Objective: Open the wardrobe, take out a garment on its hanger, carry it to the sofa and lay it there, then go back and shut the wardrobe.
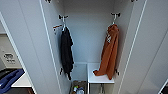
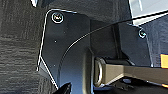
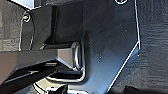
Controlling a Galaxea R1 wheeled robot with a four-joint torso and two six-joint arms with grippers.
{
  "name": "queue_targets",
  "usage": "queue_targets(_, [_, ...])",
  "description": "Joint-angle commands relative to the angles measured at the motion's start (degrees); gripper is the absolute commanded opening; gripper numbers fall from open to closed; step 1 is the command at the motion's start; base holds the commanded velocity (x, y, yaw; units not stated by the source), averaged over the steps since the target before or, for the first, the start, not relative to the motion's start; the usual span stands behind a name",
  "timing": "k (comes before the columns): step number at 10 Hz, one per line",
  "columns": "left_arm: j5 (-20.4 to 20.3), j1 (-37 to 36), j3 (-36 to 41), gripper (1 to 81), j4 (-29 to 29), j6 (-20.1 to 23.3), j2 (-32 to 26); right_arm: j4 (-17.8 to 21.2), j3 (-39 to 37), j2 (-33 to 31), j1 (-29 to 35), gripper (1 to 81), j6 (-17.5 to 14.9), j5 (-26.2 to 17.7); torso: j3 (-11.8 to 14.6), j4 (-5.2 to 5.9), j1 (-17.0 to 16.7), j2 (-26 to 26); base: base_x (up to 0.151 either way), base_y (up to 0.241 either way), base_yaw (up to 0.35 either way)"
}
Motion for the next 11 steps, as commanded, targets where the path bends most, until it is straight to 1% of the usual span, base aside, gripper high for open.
queue_targets(1, [2.4,-2.3,0.2,81.1,0.9,0.1,-0.2,-0.2,0.0,0.0,2.3,81.1,-0.2,-2.9,0.0,0.00,0.0,0.0,0.072,0.000,0.000])
queue_targets(11, [2.3,-2.3,0.3,81.1,0.9,0.1,0.0,-0.2,-0.5,0.0,2.2,81.1,-0.2,-2.9,0.0,0.00,0.0,0.0,0.074,0.000,0.000])
